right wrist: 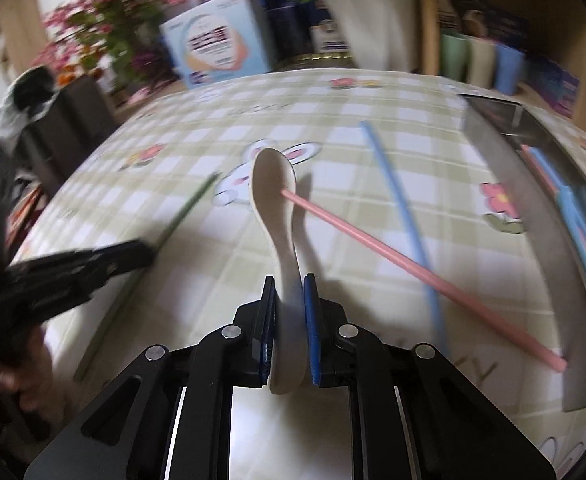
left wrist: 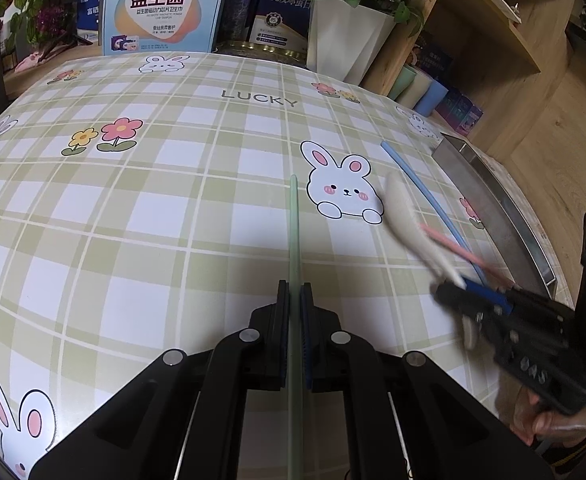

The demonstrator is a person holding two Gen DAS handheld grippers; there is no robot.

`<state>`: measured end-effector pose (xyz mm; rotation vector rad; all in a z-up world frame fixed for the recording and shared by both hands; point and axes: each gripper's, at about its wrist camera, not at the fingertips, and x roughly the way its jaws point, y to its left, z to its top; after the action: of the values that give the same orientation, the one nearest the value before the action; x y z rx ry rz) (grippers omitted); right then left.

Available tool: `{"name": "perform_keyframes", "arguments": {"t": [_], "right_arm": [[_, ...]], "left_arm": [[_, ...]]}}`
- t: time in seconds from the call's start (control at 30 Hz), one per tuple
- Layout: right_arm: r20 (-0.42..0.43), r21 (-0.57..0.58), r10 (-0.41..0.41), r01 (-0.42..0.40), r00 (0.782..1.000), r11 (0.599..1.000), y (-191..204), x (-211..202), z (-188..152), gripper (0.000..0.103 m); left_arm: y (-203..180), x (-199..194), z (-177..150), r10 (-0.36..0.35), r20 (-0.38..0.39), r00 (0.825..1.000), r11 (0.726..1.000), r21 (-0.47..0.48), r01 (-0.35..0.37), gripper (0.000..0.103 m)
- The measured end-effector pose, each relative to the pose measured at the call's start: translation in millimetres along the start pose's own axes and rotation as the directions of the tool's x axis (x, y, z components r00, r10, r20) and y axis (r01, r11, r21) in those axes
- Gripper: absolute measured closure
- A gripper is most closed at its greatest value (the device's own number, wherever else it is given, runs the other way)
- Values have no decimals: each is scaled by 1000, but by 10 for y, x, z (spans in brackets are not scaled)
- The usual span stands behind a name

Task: Organize utensils
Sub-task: 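Grasp the white spoon handle with the right tool and lift it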

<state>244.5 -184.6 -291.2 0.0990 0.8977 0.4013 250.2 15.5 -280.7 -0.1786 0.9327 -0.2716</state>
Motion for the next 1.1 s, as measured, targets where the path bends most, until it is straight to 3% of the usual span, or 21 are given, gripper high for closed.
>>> {"name": "perform_keyframes", "arguments": {"t": [0.27,0.67,0.93,1.1], "right_arm": [[31,61,48,-50,998,997,-93,43,174,89],[68,-61,8,-4,998,998,151,72,175,89],[55,-26,18,-16,998,1000,73,95,176,89],[51,-33,11,-10,999,999,83,99,175,89]], "left_arm": [[-23,1,-2,12,3,1000,1000,12,-12,96],[-2,8,-2,-1,9,1000,1000,4,1,96],[-8,10,11,-1,6,1000,1000,10,1,98],[87,-97,52,-12,-2,1000,998,-59,12,98]]}}
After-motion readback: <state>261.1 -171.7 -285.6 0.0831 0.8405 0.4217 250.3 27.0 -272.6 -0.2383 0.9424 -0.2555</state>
